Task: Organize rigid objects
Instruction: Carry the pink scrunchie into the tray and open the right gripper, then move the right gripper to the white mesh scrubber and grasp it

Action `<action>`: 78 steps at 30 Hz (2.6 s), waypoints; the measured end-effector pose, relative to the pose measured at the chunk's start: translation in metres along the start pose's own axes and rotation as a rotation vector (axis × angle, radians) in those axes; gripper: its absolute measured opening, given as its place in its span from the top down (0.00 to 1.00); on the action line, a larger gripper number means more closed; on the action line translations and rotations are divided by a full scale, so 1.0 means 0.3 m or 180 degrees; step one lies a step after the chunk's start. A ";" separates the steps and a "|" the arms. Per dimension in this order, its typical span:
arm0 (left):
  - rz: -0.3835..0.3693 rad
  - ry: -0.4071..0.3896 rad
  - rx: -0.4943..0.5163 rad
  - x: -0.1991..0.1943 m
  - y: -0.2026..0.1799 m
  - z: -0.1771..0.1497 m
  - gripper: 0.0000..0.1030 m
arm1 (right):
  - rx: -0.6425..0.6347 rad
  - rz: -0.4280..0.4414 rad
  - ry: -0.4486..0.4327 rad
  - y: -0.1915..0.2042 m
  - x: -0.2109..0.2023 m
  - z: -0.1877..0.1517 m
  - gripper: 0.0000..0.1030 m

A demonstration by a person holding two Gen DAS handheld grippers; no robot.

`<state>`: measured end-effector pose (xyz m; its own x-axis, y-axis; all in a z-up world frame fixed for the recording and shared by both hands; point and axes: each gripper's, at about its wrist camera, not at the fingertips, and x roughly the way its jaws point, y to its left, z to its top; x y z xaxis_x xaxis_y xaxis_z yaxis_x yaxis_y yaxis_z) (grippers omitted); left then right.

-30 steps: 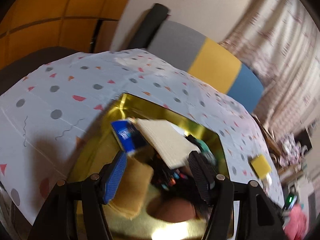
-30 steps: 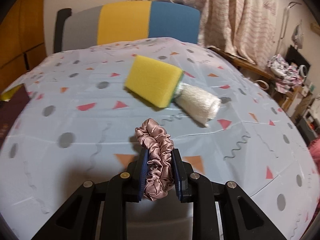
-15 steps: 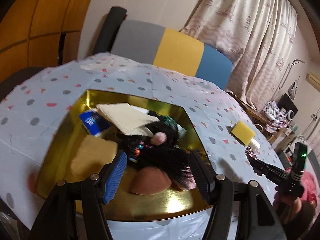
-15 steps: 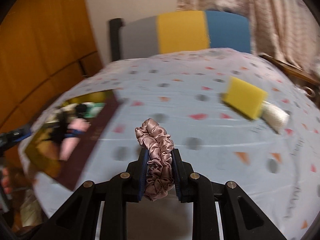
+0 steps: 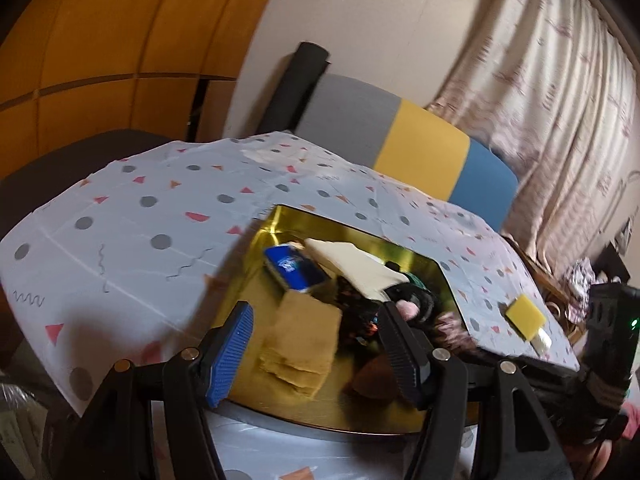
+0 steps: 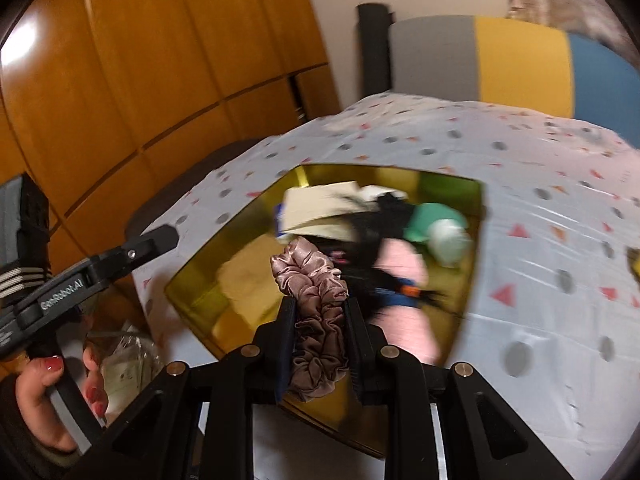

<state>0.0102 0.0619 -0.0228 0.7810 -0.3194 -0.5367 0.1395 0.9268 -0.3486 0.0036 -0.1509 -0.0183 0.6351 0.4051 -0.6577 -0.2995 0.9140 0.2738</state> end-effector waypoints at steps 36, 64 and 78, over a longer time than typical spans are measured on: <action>-0.0960 0.0619 0.0831 0.054 -0.460 -0.138 0.37 | 0.0803 -0.1107 -0.0133 -0.512 -0.338 -0.243 0.42; -0.1093 0.1192 0.0859 0.253 -0.746 -0.173 0.37 | 0.1437 -0.1727 -0.0176 -1.364 -0.414 -0.027 0.29; -0.1166 0.1304 0.0912 0.282 -0.799 -0.232 0.37 | 0.0711 -0.2459 -0.0158 -1.298 -0.529 -0.062 0.23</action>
<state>0.0005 -0.2009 -0.0381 0.3622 -0.6241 -0.6923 0.5567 0.7406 -0.3763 0.0062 -0.5716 -0.0335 0.6371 -0.3476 -0.6880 0.3835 0.9172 -0.1083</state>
